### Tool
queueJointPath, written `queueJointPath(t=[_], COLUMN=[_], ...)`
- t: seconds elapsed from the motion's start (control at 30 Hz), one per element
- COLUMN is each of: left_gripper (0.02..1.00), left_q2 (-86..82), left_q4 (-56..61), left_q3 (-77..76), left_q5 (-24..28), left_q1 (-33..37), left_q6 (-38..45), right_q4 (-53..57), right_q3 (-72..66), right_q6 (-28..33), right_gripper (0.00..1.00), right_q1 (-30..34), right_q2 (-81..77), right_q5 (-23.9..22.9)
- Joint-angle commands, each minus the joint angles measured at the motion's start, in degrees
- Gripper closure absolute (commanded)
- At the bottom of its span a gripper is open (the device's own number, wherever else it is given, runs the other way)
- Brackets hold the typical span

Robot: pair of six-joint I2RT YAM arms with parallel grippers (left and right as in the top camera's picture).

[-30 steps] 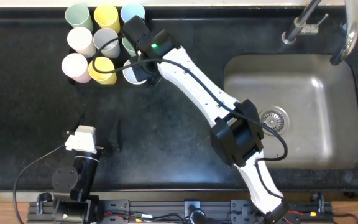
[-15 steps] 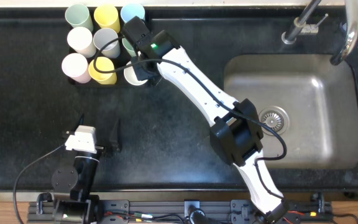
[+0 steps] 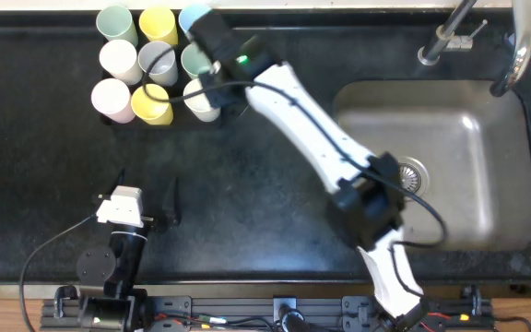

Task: Store Cups

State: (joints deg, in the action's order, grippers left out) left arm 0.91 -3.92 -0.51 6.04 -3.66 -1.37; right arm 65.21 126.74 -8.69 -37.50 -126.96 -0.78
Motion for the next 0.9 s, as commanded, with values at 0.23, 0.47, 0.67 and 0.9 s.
queueJointPath(t=[0.23, 0.47, 0.67, 0.9], left_gripper=[0.018, 0.018, 0.018, 0.018], left_q2=[-0.42, -0.42, -0.42, -0.42], left_q4=[-0.28, -0.28, -0.28, -0.28], left_q3=[0.07, 0.07, 0.07, 0.07], left_q5=[1.01, 1.01, 1.01, 0.98], left_q1=[0.17, 0.17, 0.17, 0.17], left_q6=[-0.22, -0.22, -0.22, -0.22], right_q4=[-1.05, -12.76, -22.97, -37.53], right_q3=[-8.52, -42.21, -66.45, -88.74], right_q6=[12.59, 18.43, 18.56, 18.53], right_gripper=[0.198, 0.031, 0.003, 0.003], right_q1=[19.82, 30.82, 34.93, 34.88], right_q2=[27.19, 53.62, 75.32, 100.69], right_q5=[1.4, 4.42, 5.86, 5.84])
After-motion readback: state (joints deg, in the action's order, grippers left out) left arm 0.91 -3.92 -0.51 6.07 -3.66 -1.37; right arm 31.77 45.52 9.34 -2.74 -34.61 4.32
